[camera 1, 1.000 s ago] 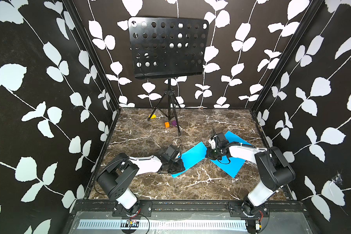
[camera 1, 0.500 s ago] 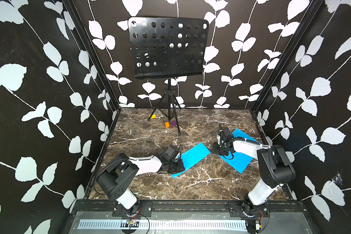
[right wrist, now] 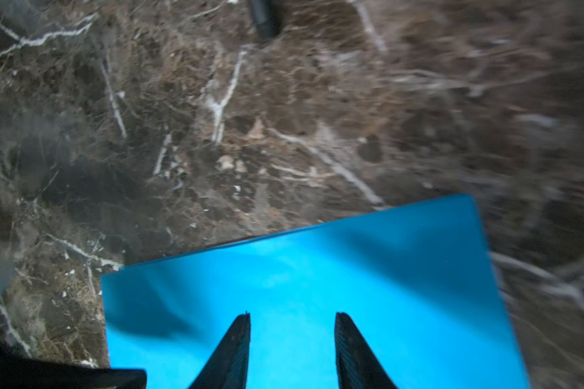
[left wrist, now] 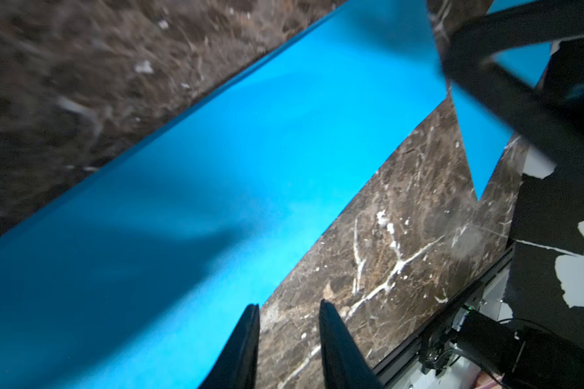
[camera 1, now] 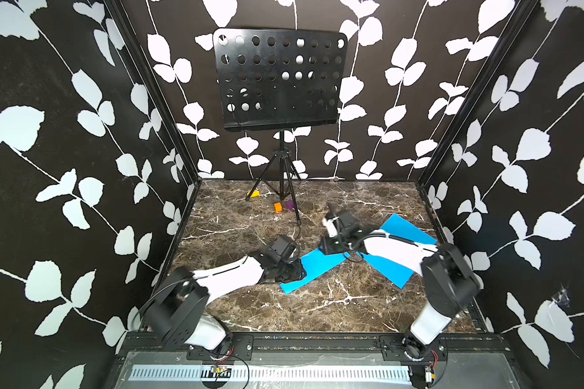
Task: Fold the rectangular paper in half along the long edge
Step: Move the paper to the center of the board.
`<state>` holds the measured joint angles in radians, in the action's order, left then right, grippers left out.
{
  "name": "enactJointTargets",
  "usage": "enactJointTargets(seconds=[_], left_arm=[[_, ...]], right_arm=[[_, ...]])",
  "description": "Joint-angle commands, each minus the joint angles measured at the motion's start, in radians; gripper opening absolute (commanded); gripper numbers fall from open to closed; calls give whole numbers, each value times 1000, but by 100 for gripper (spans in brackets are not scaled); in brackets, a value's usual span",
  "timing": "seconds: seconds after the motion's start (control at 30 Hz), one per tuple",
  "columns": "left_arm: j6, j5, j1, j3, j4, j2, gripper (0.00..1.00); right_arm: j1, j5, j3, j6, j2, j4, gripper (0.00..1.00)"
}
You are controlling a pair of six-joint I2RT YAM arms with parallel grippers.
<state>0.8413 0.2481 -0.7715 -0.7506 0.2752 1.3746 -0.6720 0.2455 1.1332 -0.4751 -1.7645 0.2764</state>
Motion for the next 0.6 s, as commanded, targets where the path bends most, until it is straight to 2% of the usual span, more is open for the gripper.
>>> enactJointTargets(seconds=[0.0,0.13,0.27,0.4,0.57], left_arm=[[-43,-141,11,-25,193,-92,35],[-39,-184,18,-1,238,-147,38],[-40,-185,25,12,225,-150,43],[-48,-176,25,2,213,-132,47],[-46,-162,25,5,182,-109,52]], right_arm=[[-50,104,41,-41,-83,-53,38],[-92,215,69,-94,-158,-118,32],[-101,236,85,-103,-219,-115,31],[-71,133,73,-106,-243,-96,27],[18,-55,22,-218,-233,-147,26]])
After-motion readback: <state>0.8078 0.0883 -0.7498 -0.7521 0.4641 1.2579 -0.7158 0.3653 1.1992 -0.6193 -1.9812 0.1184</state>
